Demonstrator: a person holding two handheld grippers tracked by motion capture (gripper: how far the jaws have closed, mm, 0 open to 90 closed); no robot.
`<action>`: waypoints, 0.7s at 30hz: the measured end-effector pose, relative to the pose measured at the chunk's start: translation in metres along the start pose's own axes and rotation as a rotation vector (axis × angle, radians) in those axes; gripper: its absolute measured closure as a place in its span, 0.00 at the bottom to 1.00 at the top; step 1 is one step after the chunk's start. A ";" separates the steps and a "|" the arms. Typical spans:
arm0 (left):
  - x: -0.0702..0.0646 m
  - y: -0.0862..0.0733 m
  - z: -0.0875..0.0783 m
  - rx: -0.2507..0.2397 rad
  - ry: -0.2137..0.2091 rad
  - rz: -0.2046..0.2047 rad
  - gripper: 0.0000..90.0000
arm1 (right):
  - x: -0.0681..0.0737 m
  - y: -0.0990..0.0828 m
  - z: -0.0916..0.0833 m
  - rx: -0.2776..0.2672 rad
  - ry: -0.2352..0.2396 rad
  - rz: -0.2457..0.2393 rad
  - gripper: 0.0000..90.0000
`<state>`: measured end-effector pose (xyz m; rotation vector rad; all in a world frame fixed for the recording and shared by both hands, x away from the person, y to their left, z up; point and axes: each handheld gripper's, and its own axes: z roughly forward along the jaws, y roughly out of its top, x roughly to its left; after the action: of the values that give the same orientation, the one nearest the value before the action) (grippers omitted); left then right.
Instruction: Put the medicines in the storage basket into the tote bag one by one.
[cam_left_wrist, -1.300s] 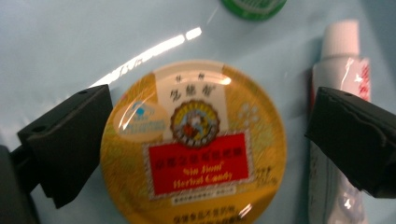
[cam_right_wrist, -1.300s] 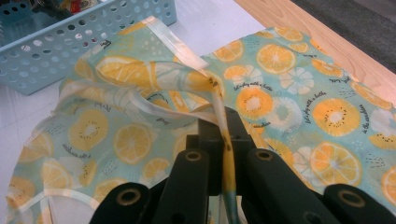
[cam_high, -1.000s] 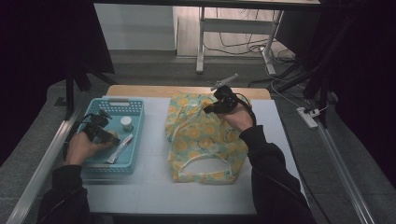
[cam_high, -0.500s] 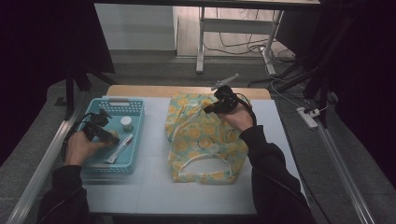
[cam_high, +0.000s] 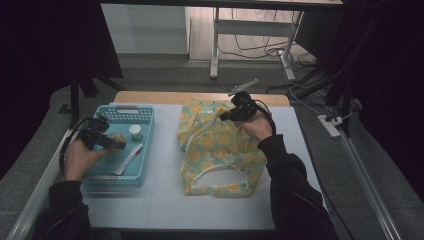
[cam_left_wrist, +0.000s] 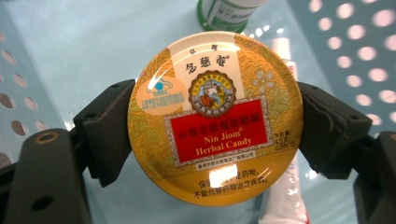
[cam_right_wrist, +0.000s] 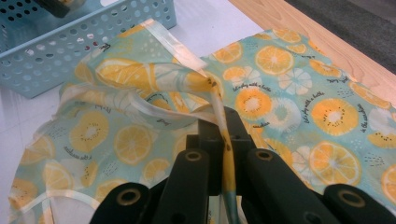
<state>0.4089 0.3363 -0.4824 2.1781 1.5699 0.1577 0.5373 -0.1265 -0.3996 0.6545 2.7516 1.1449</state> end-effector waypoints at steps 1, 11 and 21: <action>-0.002 -0.001 -0.003 -0.014 -0.006 0.008 0.23 | 0.000 0.000 0.000 -0.001 0.000 0.000 0.99; -0.021 -0.007 -0.025 -0.111 -0.058 0.062 0.23 | 0.001 0.000 -0.001 -0.015 -0.003 -0.003 0.99; -0.047 -0.007 -0.035 -0.158 -0.109 0.131 0.23 | 0.000 0.000 -0.001 -0.023 -0.007 -0.005 0.99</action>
<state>0.3746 0.3050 -0.4462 2.1277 1.3112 0.1933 0.5367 -0.1269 -0.3985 0.6472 2.7286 1.1692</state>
